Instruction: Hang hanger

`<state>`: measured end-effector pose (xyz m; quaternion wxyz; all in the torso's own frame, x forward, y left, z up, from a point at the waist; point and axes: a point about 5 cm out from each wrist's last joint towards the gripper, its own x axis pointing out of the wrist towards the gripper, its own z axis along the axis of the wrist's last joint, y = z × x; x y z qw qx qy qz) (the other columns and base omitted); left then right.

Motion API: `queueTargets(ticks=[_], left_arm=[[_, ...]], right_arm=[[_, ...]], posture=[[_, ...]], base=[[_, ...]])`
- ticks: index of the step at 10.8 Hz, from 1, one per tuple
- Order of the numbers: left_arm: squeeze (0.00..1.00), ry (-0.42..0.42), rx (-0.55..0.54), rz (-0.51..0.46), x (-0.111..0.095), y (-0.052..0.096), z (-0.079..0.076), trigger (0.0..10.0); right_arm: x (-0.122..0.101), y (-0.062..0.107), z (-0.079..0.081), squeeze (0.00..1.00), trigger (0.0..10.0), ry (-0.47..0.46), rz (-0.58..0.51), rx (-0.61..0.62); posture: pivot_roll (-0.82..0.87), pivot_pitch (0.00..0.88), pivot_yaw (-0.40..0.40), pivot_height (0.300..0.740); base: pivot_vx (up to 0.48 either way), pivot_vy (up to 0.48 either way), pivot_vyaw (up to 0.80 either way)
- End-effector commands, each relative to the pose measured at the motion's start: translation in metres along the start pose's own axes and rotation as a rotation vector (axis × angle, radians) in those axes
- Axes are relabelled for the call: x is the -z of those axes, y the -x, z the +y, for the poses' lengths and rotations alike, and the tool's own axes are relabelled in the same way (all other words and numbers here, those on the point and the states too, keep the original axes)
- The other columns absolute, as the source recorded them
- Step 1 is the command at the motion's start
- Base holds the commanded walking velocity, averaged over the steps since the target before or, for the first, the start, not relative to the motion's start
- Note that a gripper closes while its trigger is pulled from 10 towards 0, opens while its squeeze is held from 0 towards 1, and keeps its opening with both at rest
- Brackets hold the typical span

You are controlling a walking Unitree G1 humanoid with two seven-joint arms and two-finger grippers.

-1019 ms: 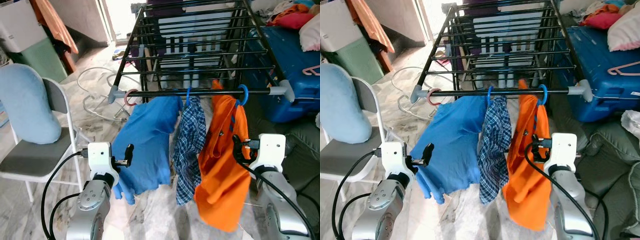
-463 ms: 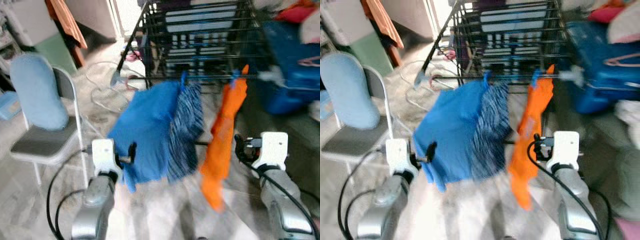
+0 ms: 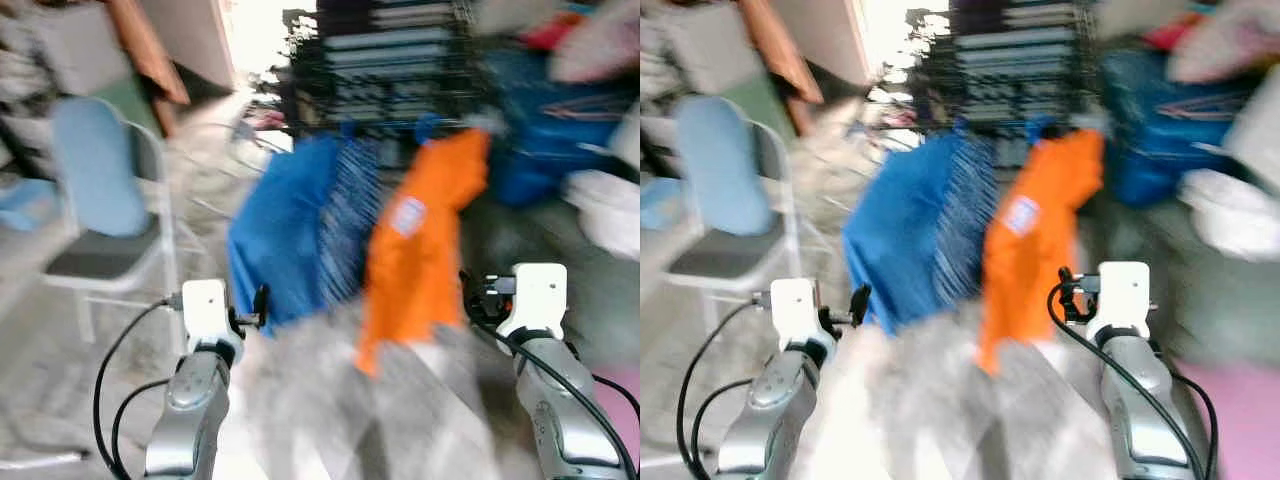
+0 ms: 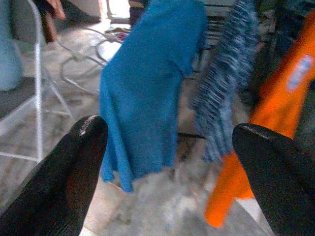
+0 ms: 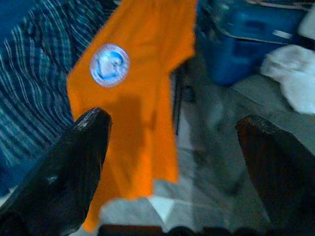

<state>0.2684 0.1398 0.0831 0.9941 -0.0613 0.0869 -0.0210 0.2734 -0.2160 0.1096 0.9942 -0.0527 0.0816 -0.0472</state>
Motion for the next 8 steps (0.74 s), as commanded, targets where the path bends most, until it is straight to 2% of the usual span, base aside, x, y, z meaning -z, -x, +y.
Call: queueTargets(ticks=[1,8], left_arm=[[0.0,-0.014,-0.033,-0.003,-0.0001,0.0018,0.0096,10.0],[0.0,0.001,-0.031,-0.022,-0.0021,-0.001,0.0151,10.0]], right_arm=[[-0.0057,-0.0003,0.0095,0.0,10.0,-0.008,-0.018,-0.042],[-0.0002,0.0023,0.0153,0.0,10.0,-0.011,0.003,-0.082]], posture=[[-0.25,0.0,0.115,0.74],[-0.26,0.0,0.127,0.74]], base=[[-0.334,0.0,0.0],[0.0,0.0,0.0]])
